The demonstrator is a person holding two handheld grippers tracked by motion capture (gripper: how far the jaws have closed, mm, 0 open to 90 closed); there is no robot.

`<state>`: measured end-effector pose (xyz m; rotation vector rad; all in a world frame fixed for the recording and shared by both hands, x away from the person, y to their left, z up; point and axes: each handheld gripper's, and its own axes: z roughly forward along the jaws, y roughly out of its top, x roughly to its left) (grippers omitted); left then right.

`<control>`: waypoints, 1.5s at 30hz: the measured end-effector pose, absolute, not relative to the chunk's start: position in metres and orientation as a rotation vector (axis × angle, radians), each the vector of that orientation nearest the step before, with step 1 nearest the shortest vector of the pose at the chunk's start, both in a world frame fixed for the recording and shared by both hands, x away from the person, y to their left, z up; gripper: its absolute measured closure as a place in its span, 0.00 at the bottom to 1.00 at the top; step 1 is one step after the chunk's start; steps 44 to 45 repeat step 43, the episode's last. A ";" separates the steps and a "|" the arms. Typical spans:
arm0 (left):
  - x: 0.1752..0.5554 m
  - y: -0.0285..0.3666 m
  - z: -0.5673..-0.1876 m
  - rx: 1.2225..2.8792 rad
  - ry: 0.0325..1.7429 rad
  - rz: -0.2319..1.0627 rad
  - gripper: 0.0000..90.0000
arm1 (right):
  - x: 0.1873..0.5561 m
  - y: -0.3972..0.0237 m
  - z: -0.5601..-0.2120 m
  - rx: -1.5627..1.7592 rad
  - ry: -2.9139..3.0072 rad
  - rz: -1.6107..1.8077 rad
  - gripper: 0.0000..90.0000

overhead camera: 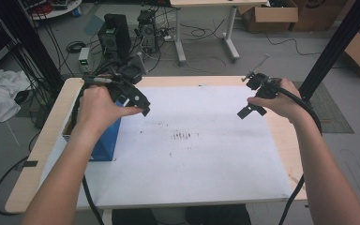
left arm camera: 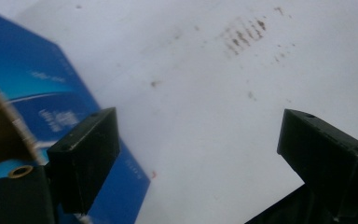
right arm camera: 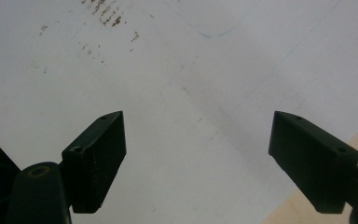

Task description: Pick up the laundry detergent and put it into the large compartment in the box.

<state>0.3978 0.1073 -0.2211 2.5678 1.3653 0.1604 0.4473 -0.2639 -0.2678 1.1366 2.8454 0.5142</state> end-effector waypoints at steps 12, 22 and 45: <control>0.389 0.043 -0.262 2.732 1.152 0.122 0.10 | 0.449 -0.265 -0.269 1.129 2.850 0.495 0.21; 0.390 0.022 -0.282 2.769 1.107 0.097 0.08 | 0.449 -0.264 -0.269 1.124 2.850 0.492 0.21; 0.390 0.022 -0.286 2.769 1.116 0.075 0.08 | 0.445 -0.265 -0.270 1.122 2.851 0.489 0.21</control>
